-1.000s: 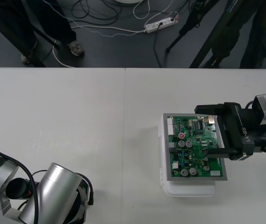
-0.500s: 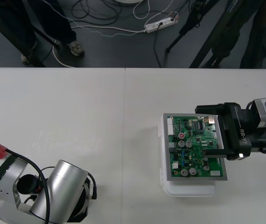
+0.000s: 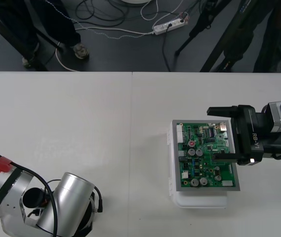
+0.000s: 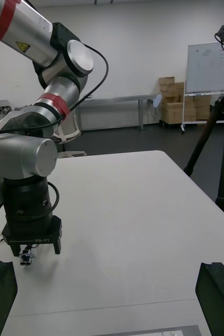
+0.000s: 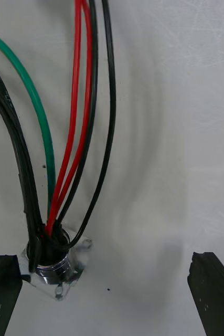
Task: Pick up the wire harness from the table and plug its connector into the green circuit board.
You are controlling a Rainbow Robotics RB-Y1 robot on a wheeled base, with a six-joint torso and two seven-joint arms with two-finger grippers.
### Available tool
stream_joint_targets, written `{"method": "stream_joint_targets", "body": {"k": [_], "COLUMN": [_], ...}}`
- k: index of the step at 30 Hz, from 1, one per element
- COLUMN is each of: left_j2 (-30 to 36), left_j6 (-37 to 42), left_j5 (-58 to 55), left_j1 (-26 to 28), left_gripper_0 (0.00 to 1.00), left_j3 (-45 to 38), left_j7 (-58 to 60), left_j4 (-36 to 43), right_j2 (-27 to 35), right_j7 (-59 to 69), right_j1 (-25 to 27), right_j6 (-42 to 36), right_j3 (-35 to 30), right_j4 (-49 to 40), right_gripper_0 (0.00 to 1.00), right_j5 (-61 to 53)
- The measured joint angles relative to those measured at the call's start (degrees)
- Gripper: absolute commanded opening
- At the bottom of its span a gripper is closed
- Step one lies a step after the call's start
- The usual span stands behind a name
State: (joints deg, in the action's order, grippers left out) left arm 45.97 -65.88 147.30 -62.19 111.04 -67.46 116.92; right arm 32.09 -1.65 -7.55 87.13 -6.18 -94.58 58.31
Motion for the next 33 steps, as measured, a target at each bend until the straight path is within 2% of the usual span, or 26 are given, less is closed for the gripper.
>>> {"method": "stream_joint_targets", "body": {"k": [19,33], "left_j2": [-0.05,-0.05], "left_j6": [-0.01,-0.02], "left_j5": [0.01,1.05], "left_j1": [1.36,3.08], "left_gripper_0": [0.93,0.93], "left_j3": [0.0,0.0], "left_j7": [0.04,0.08], "left_j4": [-0.34,-0.34], "right_j2": [-2.8,-2.81], "right_j7": [-3.2,-3.19], "right_j1": [-0.18,-2.16], "right_j6": [-1.86,2.37], "right_j3": [-1.16,-2.2], "right_j4": [0.01,0.02], "right_gripper_0": [1.0,1.0], "right_j5": [2.38,2.39]}}
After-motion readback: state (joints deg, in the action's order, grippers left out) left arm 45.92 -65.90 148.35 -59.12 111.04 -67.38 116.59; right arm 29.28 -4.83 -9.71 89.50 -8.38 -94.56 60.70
